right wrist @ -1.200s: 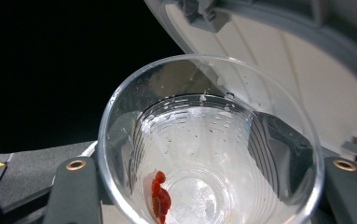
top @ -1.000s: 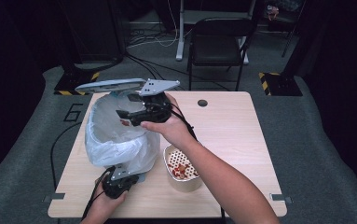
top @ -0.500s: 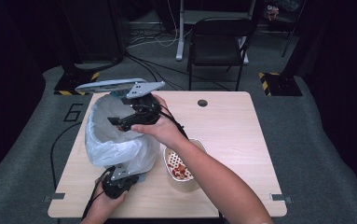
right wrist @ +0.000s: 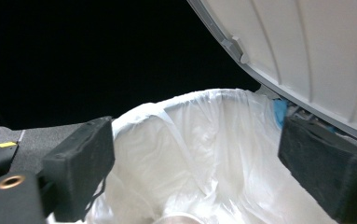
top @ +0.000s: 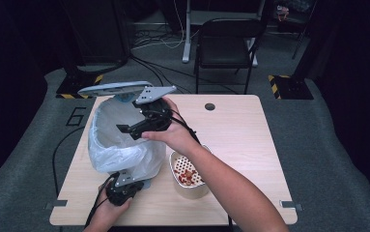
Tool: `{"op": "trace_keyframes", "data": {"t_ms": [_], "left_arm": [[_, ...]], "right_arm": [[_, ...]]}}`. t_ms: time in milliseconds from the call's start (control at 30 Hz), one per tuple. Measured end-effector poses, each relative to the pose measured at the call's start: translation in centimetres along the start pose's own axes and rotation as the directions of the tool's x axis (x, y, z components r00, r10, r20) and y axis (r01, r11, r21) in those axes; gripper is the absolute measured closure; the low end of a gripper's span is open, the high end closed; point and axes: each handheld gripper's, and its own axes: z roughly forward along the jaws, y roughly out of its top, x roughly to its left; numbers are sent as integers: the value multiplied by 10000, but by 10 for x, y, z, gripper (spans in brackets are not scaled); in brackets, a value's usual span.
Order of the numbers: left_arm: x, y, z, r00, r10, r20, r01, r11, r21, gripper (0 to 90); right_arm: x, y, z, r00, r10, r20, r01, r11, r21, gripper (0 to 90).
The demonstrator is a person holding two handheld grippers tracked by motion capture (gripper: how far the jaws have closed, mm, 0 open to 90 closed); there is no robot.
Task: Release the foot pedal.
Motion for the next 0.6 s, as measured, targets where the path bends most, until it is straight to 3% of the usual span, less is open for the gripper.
{"op": "trace_keyframes", "data": {"t_ms": [100, 133, 167, 333, 433, 500, 600], "left_arm": [[0, 0, 0, 10000, 31, 8, -31, 10000, 14, 900], [-2, 0, 2, 9995, -314, 64, 315, 9991, -297, 900], [0, 0, 1, 10000, 21, 38, -21, 10000, -63, 900], [0, 1, 1, 10000, 18, 5, -18, 10000, -35, 900], [2, 2, 1, 9991, 410, 41, -410, 9991, -73, 900], [0, 1, 2, 9998, 177, 99, -174, 9995, -250, 900], [1, 2, 2, 9996, 270, 82, -269, 9994, -214, 900]], "right_arm": [[0, -3, -10, 9999, -110, 84, 109, 9998, 142, 138], [-1, -4, -14, 9999, -128, 106, 126, 9997, 205, 138], [-1, -5, -18, 9997, -150, 170, 147, 9997, 198, 138], [-6, -9, -37, 9995, 55, 313, -57, 10000, 56, 141], [-10, -14, -49, 9976, 91, 686, -88, 9999, -51, 140], [-14, -17, -57, 9965, 79, 829, -75, 10000, -54, 140], [-19, -21, -68, 9940, 193, 1076, -184, 9998, -100, 140]]}}
